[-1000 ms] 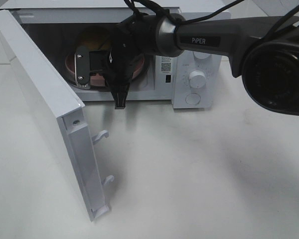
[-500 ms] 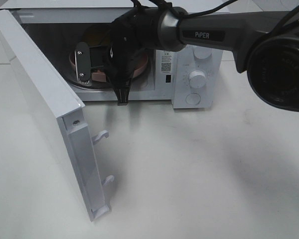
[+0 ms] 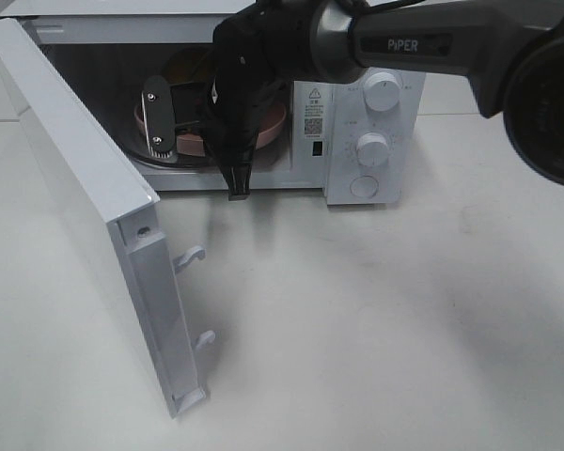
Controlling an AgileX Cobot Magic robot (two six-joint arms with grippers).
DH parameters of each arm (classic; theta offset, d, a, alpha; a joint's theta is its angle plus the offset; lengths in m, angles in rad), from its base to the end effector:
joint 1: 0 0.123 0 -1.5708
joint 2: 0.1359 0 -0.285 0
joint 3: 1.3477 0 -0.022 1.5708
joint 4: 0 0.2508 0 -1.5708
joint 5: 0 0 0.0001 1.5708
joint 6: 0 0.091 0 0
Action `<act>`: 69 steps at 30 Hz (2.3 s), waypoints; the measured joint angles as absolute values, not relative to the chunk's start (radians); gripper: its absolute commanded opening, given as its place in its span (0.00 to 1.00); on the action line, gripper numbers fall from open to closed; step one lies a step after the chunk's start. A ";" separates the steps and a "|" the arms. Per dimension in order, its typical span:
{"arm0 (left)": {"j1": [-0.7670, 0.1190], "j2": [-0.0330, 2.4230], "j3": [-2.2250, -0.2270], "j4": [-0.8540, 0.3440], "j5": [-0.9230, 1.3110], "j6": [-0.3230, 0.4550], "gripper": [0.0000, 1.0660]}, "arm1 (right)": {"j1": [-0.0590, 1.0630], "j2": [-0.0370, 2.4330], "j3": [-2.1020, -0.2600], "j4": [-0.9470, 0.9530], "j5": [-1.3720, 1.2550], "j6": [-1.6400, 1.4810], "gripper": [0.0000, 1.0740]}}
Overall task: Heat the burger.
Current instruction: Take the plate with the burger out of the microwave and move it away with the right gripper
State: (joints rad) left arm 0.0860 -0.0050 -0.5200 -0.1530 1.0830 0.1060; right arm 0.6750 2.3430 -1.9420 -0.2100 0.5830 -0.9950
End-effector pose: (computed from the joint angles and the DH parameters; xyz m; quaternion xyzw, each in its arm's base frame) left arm -0.0084 -0.0130 0.2817 0.0133 0.8499 -0.0260 0.5261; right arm 0.4180 0.3212 0.1717 -0.7384 0.5829 -0.1347 0.3113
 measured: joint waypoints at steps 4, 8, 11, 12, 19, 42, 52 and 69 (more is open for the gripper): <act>0.086 -0.005 -0.520 -0.153 1.083 0.106 0.94 | 0.675 2.281 -1.808 -0.206 0.492 -1.066 0.00; 0.086 -0.005 -0.520 -0.153 1.083 0.106 0.94 | 0.675 2.247 -1.735 -0.204 0.436 -1.095 0.00; 0.086 -0.005 -0.520 -0.153 1.083 0.106 0.94 | 0.675 2.205 -1.664 -0.202 0.377 -1.120 0.00; 0.086 -0.005 -0.520 -0.153 1.083 0.106 0.94 | 0.675 2.180 -1.620 -0.202 0.330 -1.136 0.00; 0.086 -0.005 -0.520 -0.153 1.083 0.106 0.94 | 0.674 2.103 -1.484 -0.203 0.226 -1.183 0.00; 0.086 -0.005 -0.520 -0.153 1.083 0.106 0.94 | 0.651 1.820 -1.007 -0.235 -0.034 -1.288 0.00; 0.086 -0.005 -0.520 -0.153 1.083 0.106 0.94 | 0.648 1.684 -0.829 -0.244 -0.065 -1.285 0.00; 0.086 -0.005 -0.520 -0.153 1.083 0.106 0.94 | 0.639 1.349 -0.572 -0.274 0.028 -1.250 0.00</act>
State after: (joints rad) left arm 0.0860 -0.0050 -0.5200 -0.1530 1.0830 0.1060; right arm 0.6390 1.3490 -0.5720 -0.2740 0.0280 -1.2500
